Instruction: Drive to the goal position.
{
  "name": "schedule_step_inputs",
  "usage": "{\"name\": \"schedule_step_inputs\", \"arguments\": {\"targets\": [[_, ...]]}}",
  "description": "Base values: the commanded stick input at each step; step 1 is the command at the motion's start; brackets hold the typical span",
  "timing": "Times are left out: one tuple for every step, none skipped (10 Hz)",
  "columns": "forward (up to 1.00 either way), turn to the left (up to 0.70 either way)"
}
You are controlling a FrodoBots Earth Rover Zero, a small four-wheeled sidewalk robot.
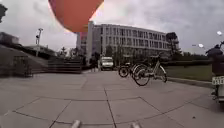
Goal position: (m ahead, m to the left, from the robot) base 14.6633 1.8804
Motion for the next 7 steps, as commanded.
{"name": "schedule_step_inputs", "arguments": {"targets": [[0.85,0.02],[0.58,0.00],[0.00,0.00],[0.00,0.00],[0.00,0.00],[0.00,0.00],[0.16,0.00]]}}
